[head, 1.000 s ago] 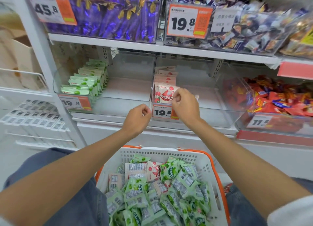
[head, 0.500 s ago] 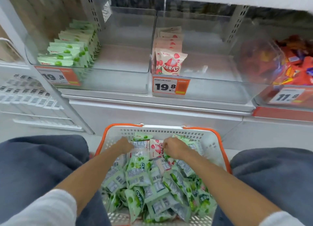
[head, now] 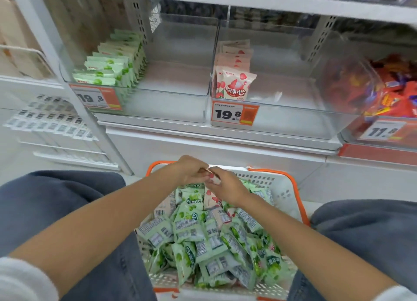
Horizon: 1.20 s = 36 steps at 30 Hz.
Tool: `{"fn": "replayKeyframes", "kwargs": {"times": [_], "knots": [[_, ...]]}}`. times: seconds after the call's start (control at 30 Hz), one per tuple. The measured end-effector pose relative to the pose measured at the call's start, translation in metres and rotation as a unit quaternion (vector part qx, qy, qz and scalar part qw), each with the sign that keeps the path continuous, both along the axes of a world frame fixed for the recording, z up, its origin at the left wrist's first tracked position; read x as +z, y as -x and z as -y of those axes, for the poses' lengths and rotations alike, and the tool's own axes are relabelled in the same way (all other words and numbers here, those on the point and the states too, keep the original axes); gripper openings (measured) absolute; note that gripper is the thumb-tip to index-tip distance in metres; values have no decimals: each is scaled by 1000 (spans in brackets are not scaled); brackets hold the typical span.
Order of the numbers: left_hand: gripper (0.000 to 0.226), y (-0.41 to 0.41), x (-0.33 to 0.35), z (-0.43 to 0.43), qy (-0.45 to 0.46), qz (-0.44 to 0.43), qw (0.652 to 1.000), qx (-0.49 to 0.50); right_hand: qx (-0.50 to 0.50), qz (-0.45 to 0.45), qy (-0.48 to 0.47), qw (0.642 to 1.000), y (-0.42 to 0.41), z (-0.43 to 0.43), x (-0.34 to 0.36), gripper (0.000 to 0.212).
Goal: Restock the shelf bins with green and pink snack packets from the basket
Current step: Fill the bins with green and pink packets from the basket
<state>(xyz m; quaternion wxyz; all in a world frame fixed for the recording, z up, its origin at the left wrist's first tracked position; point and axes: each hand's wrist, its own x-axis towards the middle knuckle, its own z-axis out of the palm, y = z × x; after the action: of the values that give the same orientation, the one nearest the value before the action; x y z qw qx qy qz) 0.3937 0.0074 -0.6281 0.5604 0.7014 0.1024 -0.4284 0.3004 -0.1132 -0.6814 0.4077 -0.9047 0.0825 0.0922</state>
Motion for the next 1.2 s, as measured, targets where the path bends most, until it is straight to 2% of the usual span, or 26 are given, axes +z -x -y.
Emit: {"fn": "replayKeyframes", "kwargs": {"times": [0.03,0.07,0.1,0.17,0.27,0.4,0.57,0.63,0.73,0.83,0.97,1.07,1.2], "knots": [[9,1,12,-1,16,-16,1000,-1,-27,21,-8,999,1,3,10,27],[17,0,20,-4,8,3,1000,-28,-59,21,-36,997,0,9,22,22],[28,-2,26,-8,-24,60,994,-90,-87,8,-76,993,1,15,35,21],[45,-3,38,-10,-73,194,959,-193,-119,-5,-159,980,1,29,63,23],[33,-1,57,-5,-7,272,939,-209,-138,17,-249,959,-1,44,102,23],[12,-4,90,3,26,350,912,-212,-144,31,-284,947,-6,57,149,31],[16,-23,139,15,58,434,884,-163,-117,114,-210,964,-19,73,209,35],[23,-35,156,23,68,471,870,-126,-167,167,-204,950,-33,82,225,41],[19,-57,168,35,29,525,848,-66,-261,206,-195,923,-59,94,235,44],[6,-72,162,42,-9,537,842,-48,-321,158,-206,911,-86,100,228,44],[6,-75,147,46,0,536,843,-43,-296,11,-137,945,-114,95,199,39],[5,-75,138,49,21,540,841,-36,-290,-6,-97,952,-127,93,185,42],[5,-77,130,50,55,528,847,-26,-288,-33,-47,956,-136,96,178,63]]}}
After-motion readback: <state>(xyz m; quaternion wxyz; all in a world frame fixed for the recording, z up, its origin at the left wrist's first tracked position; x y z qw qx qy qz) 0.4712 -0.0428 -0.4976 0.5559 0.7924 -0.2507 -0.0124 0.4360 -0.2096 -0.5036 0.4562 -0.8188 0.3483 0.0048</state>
